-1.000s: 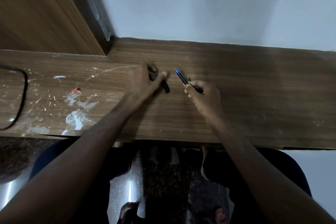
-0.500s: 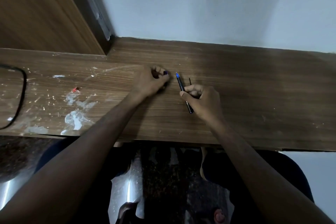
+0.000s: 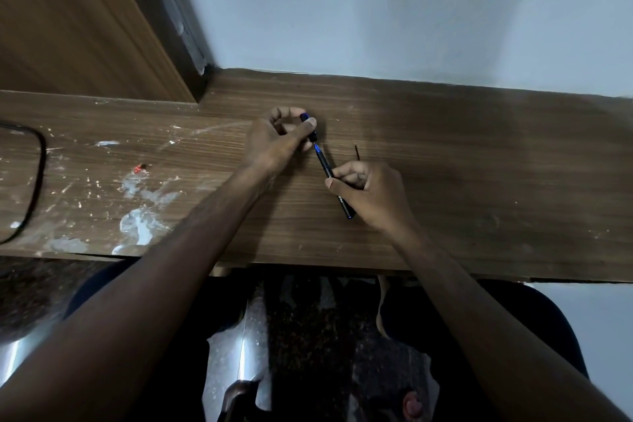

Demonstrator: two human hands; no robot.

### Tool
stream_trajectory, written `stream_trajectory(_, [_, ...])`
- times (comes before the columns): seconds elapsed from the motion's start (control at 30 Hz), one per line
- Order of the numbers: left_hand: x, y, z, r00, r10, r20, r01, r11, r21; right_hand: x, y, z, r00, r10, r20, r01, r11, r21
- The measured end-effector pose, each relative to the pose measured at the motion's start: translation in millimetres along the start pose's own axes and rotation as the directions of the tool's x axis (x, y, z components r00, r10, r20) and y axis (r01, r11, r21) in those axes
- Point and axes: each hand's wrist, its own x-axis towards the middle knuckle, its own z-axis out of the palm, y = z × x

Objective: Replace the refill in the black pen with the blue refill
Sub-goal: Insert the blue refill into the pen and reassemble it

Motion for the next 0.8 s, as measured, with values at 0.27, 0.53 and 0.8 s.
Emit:
stream_trajectory(0.27, [-0.8,-5.4,0.1,0.999,0.032,0.004,-0.033,0.995,0.090,0.2,-1.9,-1.4,1.000,0.020,-0.007,-0.020,1.000,-0.002])
stream_trajectory(0.53, [-19.2,-2.8,9.2,0.988,0.108,0.110,-0.136,0.950,0.281,2.5,-3.0,-2.9,0.998,0.053,-0.046,-0.053,0.999,0.014])
stream_trajectory(0.8, [-23.8,-6.4,16.3,0.981,0.106,0.161,-0.138,0.970,0.202,2.2,-2.5,2.8,0.989,0.074,-0.124,-0.072,0.997,0.019])
